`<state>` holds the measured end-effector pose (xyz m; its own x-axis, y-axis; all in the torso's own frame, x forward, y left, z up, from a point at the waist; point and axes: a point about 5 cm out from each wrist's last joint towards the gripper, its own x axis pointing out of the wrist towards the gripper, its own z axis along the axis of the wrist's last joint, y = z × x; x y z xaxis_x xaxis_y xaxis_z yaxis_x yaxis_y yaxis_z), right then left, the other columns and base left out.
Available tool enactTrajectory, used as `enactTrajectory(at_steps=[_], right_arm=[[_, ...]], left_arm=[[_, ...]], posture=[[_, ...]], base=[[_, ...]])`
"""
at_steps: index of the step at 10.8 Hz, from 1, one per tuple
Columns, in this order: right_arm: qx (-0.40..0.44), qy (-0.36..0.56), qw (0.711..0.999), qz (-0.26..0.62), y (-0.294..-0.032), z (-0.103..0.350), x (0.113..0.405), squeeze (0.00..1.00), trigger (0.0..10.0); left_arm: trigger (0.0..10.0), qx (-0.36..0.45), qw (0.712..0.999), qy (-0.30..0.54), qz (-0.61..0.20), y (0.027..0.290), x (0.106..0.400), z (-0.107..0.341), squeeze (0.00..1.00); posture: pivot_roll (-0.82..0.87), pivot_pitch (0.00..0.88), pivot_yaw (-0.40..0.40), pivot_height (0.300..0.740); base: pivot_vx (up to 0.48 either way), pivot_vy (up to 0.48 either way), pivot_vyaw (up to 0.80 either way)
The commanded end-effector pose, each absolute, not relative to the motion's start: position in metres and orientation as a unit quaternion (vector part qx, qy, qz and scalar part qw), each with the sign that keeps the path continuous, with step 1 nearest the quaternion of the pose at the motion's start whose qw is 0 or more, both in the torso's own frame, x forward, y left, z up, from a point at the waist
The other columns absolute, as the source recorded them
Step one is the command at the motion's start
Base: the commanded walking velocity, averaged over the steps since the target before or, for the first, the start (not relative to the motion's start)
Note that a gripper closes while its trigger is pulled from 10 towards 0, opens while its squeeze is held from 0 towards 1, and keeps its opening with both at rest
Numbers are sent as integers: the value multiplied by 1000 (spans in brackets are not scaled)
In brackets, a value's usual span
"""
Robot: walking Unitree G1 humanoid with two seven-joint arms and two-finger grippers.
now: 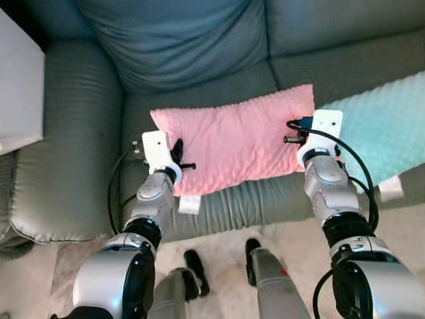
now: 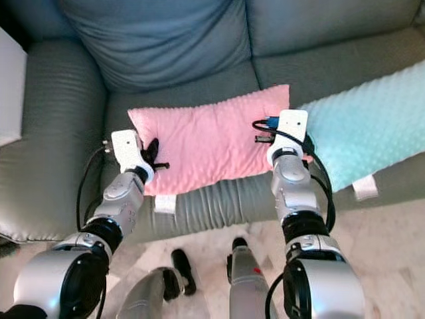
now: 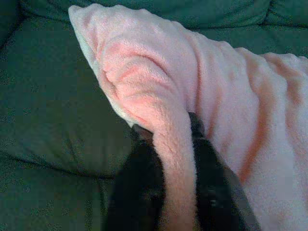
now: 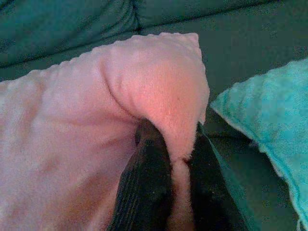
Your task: Move the pillow to the sofa
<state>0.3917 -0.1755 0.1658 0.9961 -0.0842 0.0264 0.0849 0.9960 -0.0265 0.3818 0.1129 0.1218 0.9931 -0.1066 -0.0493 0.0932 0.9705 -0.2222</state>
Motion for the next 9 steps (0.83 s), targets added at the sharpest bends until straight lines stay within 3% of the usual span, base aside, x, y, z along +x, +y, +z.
enactTrajectory(at_steps=[1, 2, 6, 7, 9], right_arm=[[-7, -6, 1000, -25, -167, 158, 390, 176, 10000], [0, -14, 1000, -8, -162, 160, 392, 0, 10000], [-6, -62, 998, 31, -147, 176, 396, 0, 10000], [0, -64, 997, 32, -147, 176, 396, 1000, 10000], [3, -68, 997, 40, -146, 173, 395, 1000, 10000]], left_arm=[[10000, -92, 994, 44, -28, 122, 379, 113, 424], [10000, -79, 996, 28, -1, 132, 385, 126, 0], [10000, -97, 995, -12, 36, 160, 399, 160, 0], [10000, -99, 994, -14, 39, 160, 400, 162, 1000], [10000, -98, 994, -11, 50, 160, 400, 161, 1000]], posture=[[-346, 543, 166, 740], [-344, 549, 165, 740], [-337, 559, 163, 740], [-338, 561, 162, 740], [-344, 567, 161, 740]], base=[[0, 0, 0], [0, 0, 0], [0, 0, 0], [0, 0, 0], [0, 0, 0]])
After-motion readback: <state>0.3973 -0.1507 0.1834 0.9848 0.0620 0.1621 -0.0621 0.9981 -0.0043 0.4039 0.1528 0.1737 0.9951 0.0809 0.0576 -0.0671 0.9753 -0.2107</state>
